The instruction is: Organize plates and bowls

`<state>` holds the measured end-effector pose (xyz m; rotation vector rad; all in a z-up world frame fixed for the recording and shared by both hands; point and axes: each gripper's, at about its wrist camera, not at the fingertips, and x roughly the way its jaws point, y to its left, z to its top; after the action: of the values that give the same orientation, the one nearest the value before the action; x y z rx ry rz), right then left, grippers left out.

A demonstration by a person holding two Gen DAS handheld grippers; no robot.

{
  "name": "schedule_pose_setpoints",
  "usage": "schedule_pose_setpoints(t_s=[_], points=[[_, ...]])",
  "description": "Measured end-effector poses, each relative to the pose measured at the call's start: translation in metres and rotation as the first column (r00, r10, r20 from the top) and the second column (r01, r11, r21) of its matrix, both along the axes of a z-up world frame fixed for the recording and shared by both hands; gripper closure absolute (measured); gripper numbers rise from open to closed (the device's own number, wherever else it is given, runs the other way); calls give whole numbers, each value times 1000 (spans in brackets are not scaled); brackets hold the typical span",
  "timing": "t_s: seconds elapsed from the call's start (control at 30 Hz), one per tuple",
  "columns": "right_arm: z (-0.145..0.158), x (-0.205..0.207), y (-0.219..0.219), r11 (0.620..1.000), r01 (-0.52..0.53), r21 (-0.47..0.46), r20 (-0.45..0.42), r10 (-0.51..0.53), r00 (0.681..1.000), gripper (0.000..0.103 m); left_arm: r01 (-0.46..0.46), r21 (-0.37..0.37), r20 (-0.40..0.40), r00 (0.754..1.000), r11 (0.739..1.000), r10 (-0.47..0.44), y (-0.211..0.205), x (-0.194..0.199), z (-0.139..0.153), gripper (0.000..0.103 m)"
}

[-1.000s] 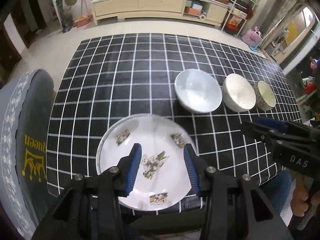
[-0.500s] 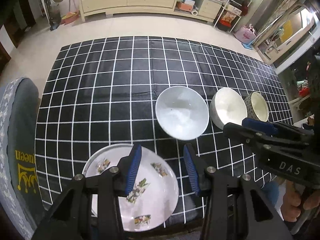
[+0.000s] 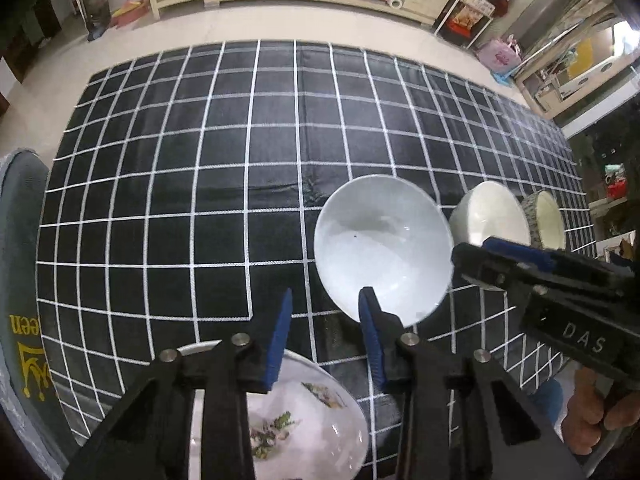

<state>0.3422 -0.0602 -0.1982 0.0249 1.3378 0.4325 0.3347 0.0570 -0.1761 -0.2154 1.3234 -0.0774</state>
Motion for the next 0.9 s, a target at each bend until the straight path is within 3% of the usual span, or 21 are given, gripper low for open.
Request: schedule_pose_setpoints(t_s=[0.17, 0.33, 0.43, 0.7, 0.9], points=[[-13, 10, 2, 1000, 0, -20, -19, 0, 1000, 62, -2, -3, -24, 1000, 1000, 2, 2, 12, -19, 73], [-24, 17, 5, 1000, 4, -29, -25, -5, 1000, 67, 8, 7, -30, 1000, 1000, -7, 3, 24, -28, 86], [-31, 18, 6, 999, 3, -47, -32, -4, 999, 75, 5, -4, -34, 999, 1000, -6, 3, 27, -32, 90], [-40, 17, -1, 998, 7, -64, -36, -9, 999, 89, 21, 0, -51, 998, 1000, -21, -1, 28, -38, 96], [-39, 9, -3, 995, -7, -97, -8, 6, 1000, 92, 28, 20, -60, 998, 999, -27, -5, 22, -37, 96]])
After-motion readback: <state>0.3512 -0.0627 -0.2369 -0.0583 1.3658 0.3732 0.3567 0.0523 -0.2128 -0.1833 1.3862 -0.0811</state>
